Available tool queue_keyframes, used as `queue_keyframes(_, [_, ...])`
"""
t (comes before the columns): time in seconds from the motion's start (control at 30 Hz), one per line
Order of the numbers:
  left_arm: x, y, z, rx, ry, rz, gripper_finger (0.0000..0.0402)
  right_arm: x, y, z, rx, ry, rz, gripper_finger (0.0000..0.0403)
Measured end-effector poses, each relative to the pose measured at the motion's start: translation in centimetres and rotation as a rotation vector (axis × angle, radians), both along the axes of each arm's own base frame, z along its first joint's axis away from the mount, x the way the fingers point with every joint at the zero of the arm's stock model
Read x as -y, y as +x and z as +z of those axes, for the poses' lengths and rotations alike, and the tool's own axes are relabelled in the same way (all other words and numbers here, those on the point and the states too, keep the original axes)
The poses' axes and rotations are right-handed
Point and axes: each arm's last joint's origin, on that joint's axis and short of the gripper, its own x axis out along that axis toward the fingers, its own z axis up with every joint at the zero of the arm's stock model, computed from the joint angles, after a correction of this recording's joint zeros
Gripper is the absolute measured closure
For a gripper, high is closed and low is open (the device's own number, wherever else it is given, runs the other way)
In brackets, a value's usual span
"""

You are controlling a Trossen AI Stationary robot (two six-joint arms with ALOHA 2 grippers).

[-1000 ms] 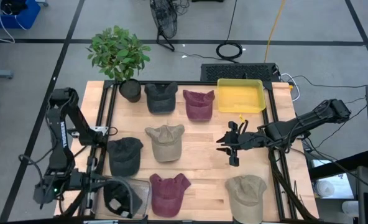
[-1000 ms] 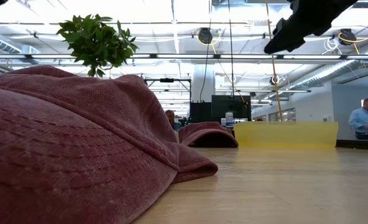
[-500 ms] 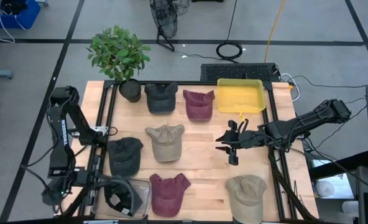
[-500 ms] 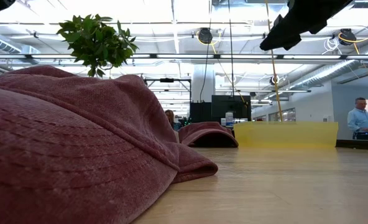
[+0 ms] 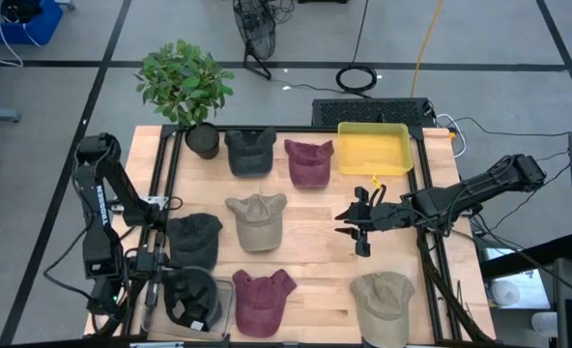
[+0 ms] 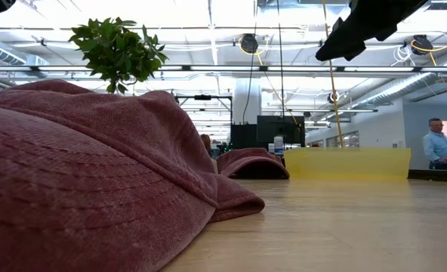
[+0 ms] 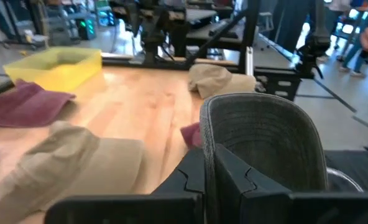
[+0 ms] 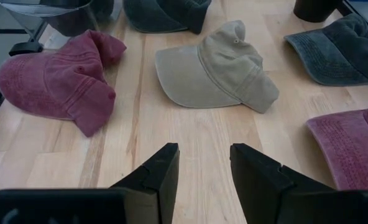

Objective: Pick & Place hat
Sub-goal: Put the middle black cap into the transparent bin

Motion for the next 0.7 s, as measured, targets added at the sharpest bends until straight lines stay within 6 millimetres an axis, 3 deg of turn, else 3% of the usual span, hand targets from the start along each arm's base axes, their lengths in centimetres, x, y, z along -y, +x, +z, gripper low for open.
queue_keyframes(0.27, [-0.18,0.19,0.22,0.075,0.050,0.044,0.0373,0.00,0.00,0.00,0.000,0.000,0.000,0.0273])
queue_keyframes(0.5, [0.07,0.33,-0.22,-0.085,0.019,-0.036,0.0381,0.00,0.00,0.00,0.000,0.000,0.000,0.0273])
queue_keyframes(0.7, [0.05,0.61,-0.27,-0.108,0.025,-0.038,0.0324,0.00,0.00,0.00,0.000,0.000,0.000,0.0273])
